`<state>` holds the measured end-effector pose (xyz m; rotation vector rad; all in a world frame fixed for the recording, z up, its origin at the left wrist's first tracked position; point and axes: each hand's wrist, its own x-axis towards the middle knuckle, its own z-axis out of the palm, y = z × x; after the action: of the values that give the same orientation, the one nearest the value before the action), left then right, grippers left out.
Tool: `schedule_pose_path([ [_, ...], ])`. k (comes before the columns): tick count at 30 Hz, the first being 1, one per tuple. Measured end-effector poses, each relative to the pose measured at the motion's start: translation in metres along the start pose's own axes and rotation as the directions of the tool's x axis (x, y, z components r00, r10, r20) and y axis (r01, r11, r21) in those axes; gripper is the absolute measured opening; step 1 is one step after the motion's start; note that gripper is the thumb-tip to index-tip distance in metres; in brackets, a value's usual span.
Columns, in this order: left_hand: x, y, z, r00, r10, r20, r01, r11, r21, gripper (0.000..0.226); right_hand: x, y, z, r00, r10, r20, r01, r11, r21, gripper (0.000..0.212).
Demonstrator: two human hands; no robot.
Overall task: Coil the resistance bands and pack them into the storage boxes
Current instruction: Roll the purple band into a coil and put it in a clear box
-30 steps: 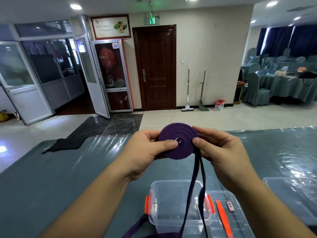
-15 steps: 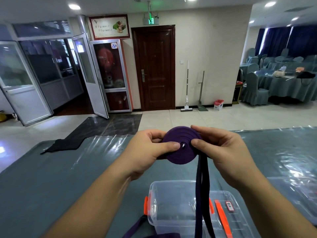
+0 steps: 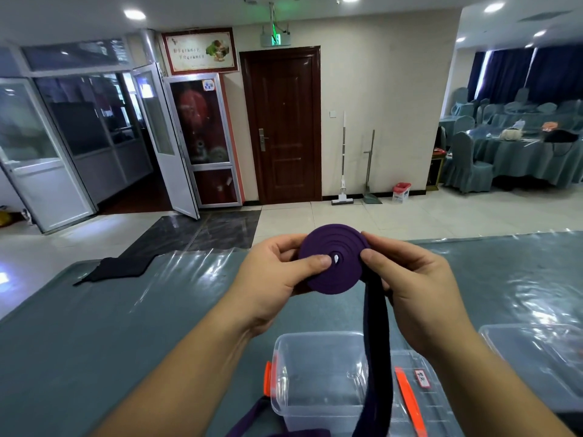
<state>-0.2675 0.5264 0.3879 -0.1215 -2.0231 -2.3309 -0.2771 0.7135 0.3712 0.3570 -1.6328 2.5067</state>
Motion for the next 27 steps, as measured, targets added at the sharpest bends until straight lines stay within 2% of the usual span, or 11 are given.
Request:
schedule_pose_path([
  [5,-0.003,-0.014,0.007,1.0,-0.013,-0.028,0.01,0.996,-0.093,0.038,-0.001,0.005,0.001,1.0,-0.018,-0.011,0.018,1.0,-0.006,0.034],
  [10,0.001,-0.001,-0.001,0.996,-0.051,0.075,0.045,0.996,0.073,0.027,0.002,0.001,-0.008,0.985,0.043,0.167,-0.021,0.991,-0.134,0.035],
  [13,0.004,0.003,-0.003,0.997,-0.039,0.06,0.031,0.991,0.131,0.021,0.003,-0.001,-0.008,0.962,0.058,0.268,0.001,0.977,-0.214,0.035],
  [18,0.005,0.0,-0.007,0.999,0.031,0.037,-0.038,0.976,0.214,0.017,0.009,0.002,-0.01,0.96,0.061,0.273,0.003,0.973,-0.23,0.036],
  [23,0.006,0.006,-0.014,0.994,-0.025,0.103,-0.013,0.937,0.35,0.016,0.013,-0.006,-0.012,0.932,0.09,0.351,0.037,0.94,-0.34,0.037],
  [25,0.005,0.011,-0.013,0.996,-0.025,0.086,0.001,0.962,0.273,0.019,0.014,-0.008,-0.01,0.939,0.052,0.339,0.052,0.955,-0.292,0.038],
  [27,0.004,0.012,-0.01,0.999,-0.022,0.041,0.017,0.993,0.114,0.021,0.013,-0.007,-0.007,0.961,-0.004,0.278,0.06,0.979,-0.194,0.039],
])
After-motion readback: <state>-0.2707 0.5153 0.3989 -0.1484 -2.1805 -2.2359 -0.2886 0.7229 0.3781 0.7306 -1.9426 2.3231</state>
